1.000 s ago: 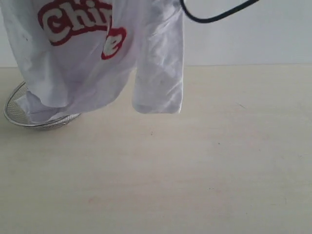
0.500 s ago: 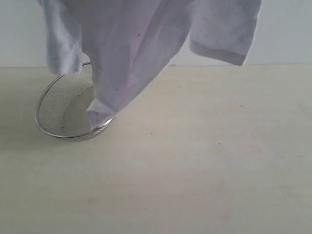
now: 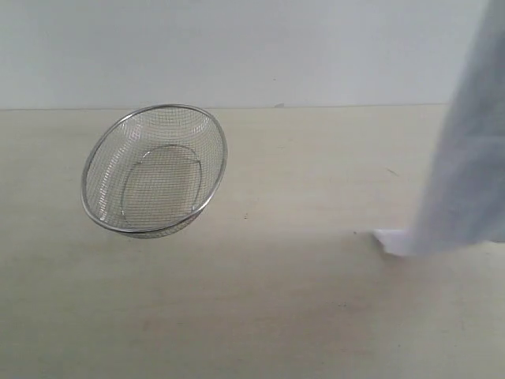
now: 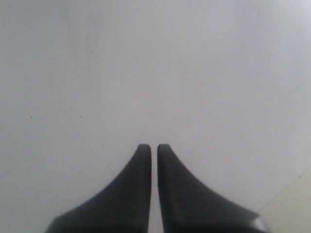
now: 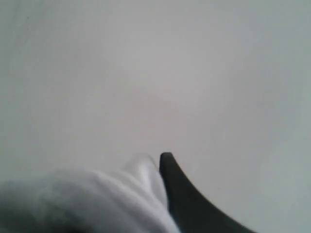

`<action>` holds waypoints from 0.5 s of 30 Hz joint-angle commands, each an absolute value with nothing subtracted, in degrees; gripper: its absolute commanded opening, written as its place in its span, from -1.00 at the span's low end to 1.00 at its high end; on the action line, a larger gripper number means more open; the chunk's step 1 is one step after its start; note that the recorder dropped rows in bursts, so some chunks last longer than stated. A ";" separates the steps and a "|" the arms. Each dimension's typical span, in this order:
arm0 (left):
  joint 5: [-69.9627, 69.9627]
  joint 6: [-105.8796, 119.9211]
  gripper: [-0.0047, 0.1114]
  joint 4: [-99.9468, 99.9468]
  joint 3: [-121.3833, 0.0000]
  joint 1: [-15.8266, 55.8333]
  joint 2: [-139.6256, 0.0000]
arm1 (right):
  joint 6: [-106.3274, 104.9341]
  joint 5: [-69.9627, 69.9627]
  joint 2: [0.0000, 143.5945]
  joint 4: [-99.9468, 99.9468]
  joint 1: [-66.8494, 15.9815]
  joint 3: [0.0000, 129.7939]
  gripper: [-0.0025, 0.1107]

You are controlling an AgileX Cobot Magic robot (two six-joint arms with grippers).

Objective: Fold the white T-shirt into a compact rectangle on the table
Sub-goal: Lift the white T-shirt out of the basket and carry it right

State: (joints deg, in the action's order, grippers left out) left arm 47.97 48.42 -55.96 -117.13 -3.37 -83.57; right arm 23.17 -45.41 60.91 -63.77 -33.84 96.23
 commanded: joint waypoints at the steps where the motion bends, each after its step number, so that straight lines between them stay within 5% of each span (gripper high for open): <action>1: 52.83 43.23 -0.84 -48.91 -117.27 -3.42 -83.71 | 12.80 -46.47 61.94 -49.11 -33.69 96.66 -0.96; 6: 69.96 42.94 -0.84 -41.25 -116.85 -3.42 -87.32 | 8.52 -46.35 64.00 -42.55 -33.69 96.66 -0.96; 11: 69.96 41.75 -0.84 -37.14 -100.89 -3.05 -92.47 | 5.78 -57.71 65.26 -36.66 -33.69 96.19 -0.96; 15: 64.50 47.45 -0.84 -40.06 -90.57 -0.11 -100.32 | 6.35 -54.15 68.29 -33.80 -33.69 85.84 -0.96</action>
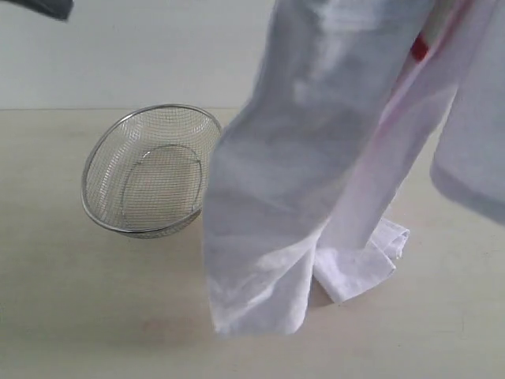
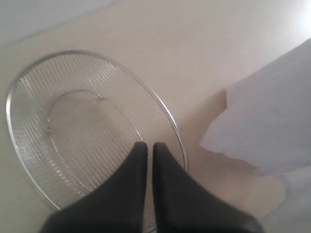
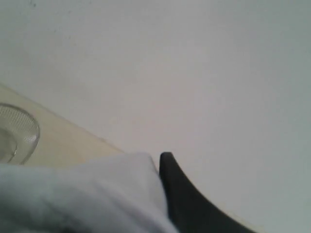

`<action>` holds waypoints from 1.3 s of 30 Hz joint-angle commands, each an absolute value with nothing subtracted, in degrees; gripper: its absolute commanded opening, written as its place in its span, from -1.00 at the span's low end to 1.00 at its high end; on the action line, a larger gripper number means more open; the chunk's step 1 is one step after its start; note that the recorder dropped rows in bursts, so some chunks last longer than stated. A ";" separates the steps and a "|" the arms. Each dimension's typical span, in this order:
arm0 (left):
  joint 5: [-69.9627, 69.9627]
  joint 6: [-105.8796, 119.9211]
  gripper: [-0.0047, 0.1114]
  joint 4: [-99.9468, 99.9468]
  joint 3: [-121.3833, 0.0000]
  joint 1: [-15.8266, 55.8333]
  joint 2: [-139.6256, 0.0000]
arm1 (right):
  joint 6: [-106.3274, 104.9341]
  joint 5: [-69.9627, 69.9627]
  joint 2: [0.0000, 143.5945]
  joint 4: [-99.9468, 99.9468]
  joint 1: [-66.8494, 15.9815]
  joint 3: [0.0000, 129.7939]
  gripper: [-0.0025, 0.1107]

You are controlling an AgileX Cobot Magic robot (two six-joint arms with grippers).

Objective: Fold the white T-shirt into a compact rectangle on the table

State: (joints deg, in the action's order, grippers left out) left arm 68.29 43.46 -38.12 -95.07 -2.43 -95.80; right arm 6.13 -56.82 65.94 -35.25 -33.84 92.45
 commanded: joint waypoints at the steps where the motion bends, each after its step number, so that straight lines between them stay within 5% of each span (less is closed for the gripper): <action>1: 62.85 48.86 -0.84 -40.93 -89.91 1.53 -103.73 | 7.58 -50.11 70.60 -33.94 -33.69 81.48 -0.96; 14: 38.99 38.68 -0.84 -30.68 -90.03 4.94 -122.13 | 23.76 -32.99 91.27 -44.47 -25.45 73.28 -0.96; 39: 36.30 32.92 -0.84 -21.71 -98.33 -7.17 -128.45 | 23.08 -21.98 94.74 -41.21 -23.91 73.28 -0.96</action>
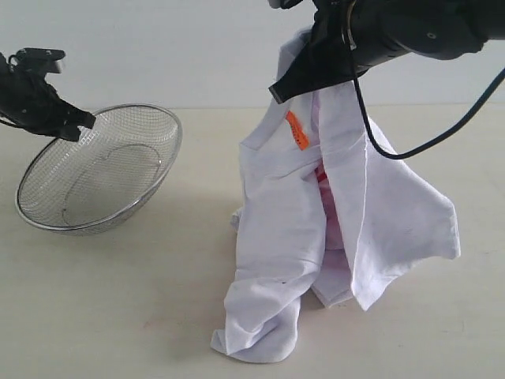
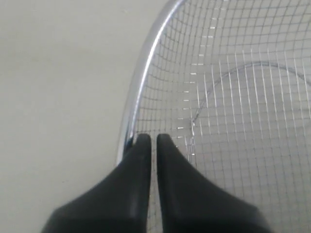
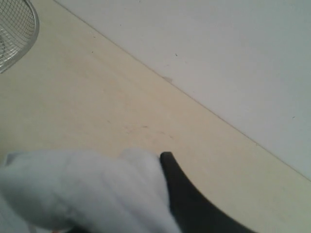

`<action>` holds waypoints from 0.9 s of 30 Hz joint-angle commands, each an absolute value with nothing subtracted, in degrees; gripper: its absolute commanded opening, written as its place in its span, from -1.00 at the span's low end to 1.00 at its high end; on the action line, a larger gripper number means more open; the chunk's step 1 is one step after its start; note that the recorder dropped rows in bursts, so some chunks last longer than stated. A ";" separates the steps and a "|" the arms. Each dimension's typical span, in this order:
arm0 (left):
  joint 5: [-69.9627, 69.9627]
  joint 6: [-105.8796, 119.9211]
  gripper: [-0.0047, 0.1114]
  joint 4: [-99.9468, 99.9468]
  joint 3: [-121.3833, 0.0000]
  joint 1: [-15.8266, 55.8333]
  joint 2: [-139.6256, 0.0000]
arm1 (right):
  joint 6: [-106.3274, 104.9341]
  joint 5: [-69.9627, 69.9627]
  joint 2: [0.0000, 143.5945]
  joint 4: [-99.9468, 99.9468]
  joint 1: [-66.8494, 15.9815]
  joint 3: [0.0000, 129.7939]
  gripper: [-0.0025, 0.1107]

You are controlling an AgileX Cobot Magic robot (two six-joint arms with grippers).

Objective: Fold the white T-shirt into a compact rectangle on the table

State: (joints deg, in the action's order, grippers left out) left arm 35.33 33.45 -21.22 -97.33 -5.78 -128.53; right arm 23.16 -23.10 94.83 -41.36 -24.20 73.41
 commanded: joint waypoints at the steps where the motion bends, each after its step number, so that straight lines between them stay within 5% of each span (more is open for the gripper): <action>1: 37.40 32.92 -0.84 -22.67 -98.33 -7.45 -128.45 | 23.08 -21.80 94.74 -41.21 -23.91 73.28 -0.96; 18: 32.94 32.10 -0.84 -20.66 -99.37 -8.65 -128.45 | 23.53 -21.08 96.65 -40.64 -23.91 73.28 -0.96; 27: 45.90 36.88 -0.84 -30.99 -105.26 -8.48 -125.06 | 23.53 -21.17 96.65 -41.01 -23.91 73.28 -0.96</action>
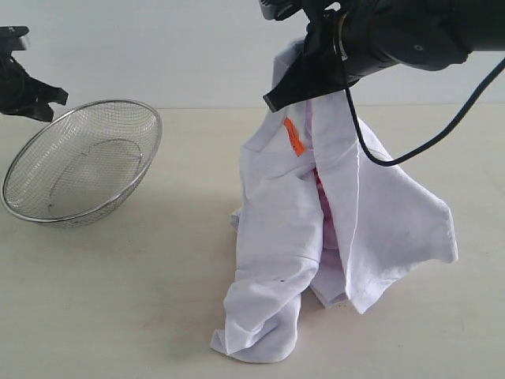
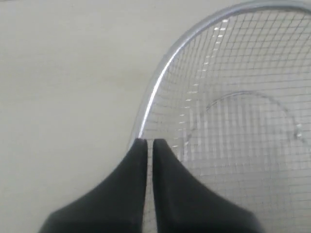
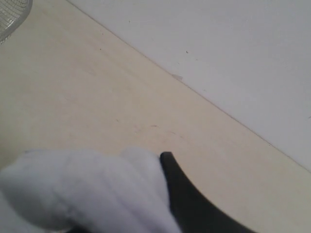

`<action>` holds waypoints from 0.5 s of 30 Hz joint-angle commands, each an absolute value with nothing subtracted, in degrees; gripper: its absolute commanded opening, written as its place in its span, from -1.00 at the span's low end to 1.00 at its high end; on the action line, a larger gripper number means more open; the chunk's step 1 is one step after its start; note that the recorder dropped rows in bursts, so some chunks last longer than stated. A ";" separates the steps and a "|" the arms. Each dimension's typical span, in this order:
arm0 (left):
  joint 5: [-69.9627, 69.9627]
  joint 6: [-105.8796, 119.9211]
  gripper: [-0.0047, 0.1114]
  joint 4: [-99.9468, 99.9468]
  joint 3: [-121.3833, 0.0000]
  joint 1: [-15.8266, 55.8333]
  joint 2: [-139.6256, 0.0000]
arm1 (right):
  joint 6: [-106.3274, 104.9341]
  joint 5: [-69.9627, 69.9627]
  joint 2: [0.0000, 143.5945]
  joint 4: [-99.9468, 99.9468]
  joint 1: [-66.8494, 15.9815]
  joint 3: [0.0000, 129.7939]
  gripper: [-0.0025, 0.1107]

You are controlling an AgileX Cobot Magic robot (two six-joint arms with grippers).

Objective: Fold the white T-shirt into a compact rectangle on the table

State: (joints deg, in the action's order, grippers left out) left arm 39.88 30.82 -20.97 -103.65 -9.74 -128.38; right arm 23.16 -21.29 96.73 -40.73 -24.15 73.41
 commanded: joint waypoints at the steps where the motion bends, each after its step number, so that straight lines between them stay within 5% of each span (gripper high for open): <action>1: 47.49 40.11 -0.84 -35.58 -105.26 -7.98 -124.13 | 23.53 -21.33 96.65 -41.60 -23.63 73.28 -0.96; 15: 57.67 40.00 -0.84 -35.74 -105.26 10.81 -119.14 | 20.62 -9.79 103.76 -41.92 -11.43 74.77 -0.96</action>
